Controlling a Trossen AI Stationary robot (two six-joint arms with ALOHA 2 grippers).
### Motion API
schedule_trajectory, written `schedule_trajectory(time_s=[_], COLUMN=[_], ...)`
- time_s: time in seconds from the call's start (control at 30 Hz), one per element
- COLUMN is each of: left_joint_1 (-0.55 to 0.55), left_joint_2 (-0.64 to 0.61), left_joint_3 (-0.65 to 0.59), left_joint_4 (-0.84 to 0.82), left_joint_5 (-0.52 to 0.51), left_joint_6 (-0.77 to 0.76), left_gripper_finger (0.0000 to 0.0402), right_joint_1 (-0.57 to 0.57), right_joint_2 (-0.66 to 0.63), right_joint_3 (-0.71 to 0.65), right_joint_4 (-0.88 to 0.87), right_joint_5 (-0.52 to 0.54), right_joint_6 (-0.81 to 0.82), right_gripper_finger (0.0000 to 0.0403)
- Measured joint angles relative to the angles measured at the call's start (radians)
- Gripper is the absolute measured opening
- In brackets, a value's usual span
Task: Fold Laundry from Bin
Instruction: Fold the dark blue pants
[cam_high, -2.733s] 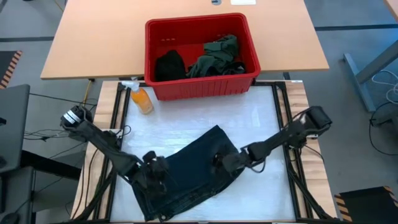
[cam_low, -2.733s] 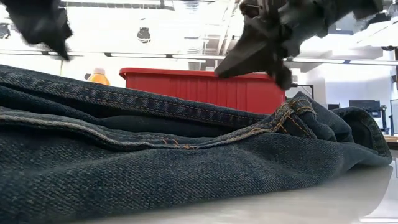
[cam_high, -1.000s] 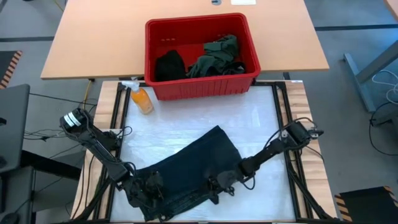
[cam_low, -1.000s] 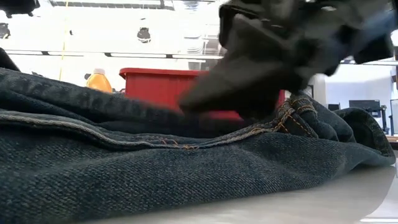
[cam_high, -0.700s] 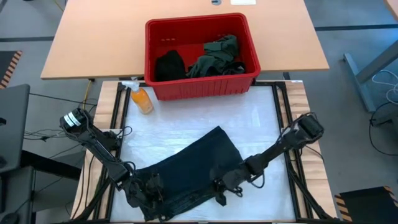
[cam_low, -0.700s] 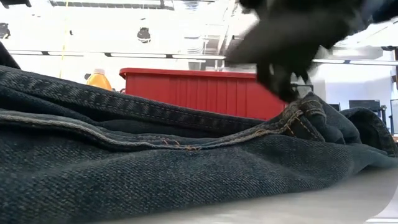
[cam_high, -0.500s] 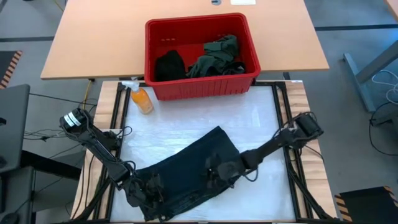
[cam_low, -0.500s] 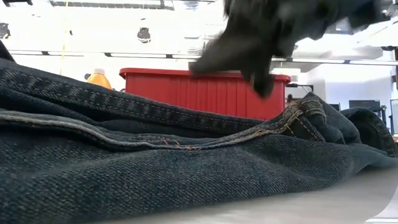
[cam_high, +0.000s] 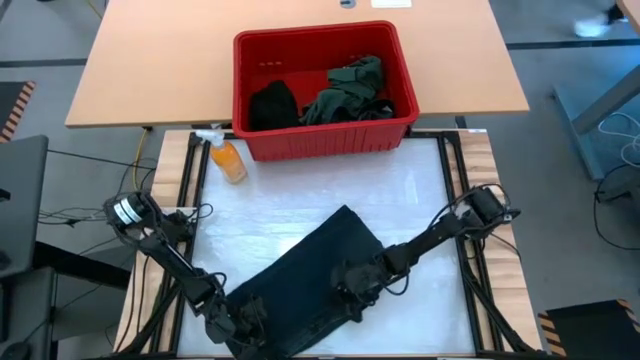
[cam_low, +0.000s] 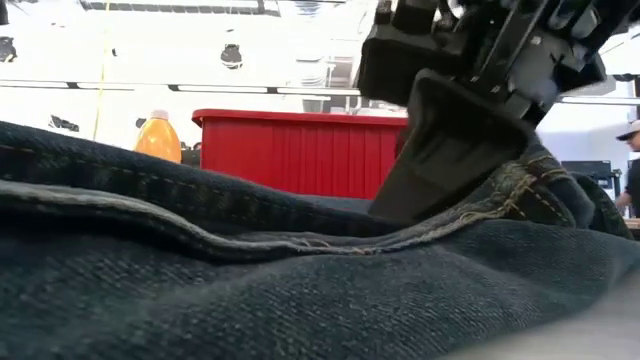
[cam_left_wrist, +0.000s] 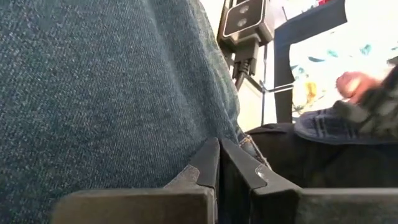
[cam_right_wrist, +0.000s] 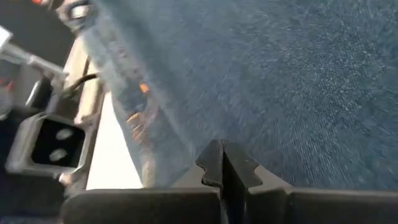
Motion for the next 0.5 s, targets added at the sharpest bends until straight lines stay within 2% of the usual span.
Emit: schedule_trajectory(time_s=[0.13, 0.27, 0.4, 0.5], left_joint_1=[0.004, -0.004, -0.016, -0.01], left_joint_2=[-0.061, -0.147, -0.249, -0.316], left_joint_3=[0.0, -0.002, -0.002, -0.002], left_joint_4=[-0.095, -0.221, -0.29, -0.338], left_joint_5=[0.004, 0.039, 0.012, -0.112], left_joint_6=[0.005, 0.0, 0.045, 0.085], left_gripper_finger=[0.0, 0.0, 0.0, 0.0], right_joint_1=[-0.054, -0.142, -0.261, -0.335], right_joint_2=[-0.14, -0.307, -0.494, -0.592], right_joint_3=[-0.006, -0.118, -0.272, -0.357], right_joint_4=[-0.109, -0.14, -0.137, -0.185], right_joint_5=[-0.008, 0.005, 0.033, 0.034], right_joint_6=[-0.029, -0.02, 0.182, 0.322], right_gripper_finger=[0.002, 0.002, 0.002, 0.0024])
